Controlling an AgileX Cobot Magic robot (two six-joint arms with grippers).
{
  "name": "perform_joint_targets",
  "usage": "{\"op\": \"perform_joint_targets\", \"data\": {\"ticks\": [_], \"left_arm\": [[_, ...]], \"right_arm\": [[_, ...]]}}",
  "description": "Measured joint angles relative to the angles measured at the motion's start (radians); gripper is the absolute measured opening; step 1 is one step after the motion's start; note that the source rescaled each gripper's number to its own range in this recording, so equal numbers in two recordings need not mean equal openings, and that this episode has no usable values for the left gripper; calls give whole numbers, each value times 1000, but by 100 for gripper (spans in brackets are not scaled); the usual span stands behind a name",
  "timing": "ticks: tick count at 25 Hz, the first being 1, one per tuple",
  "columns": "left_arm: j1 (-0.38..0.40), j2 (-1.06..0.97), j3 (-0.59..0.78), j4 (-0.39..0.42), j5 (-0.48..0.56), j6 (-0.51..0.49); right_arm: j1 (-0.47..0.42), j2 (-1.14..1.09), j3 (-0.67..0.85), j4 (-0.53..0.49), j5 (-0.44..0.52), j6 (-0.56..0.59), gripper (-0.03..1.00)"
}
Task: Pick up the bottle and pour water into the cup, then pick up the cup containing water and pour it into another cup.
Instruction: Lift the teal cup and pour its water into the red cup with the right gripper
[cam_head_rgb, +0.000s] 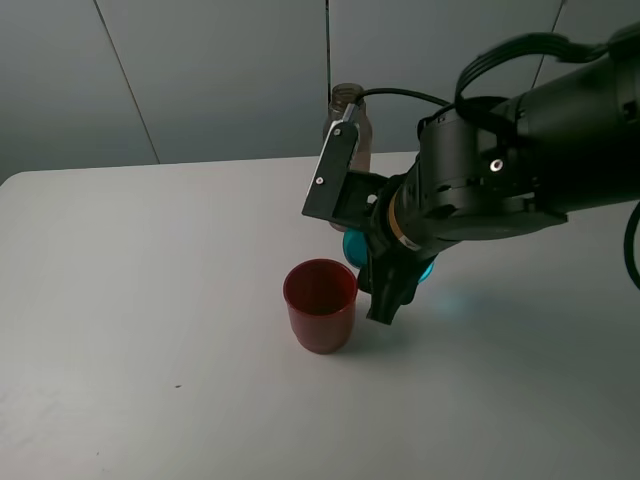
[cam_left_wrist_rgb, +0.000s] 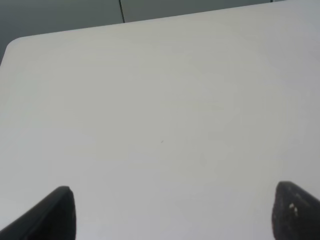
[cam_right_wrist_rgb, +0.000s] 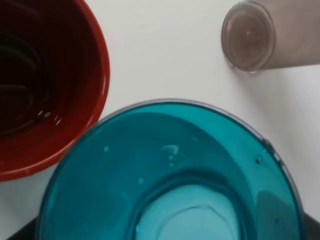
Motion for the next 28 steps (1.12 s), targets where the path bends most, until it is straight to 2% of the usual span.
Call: {"op": "perform_joint_targets", "data": {"ticks": [15,28], "left_arm": [[0,0,0,0,0,0],[0,0,0,0,0,0]], "right_arm": [[35,0,0,-161,14,94,9],[35,0,0,-343,28,174,9]]}}
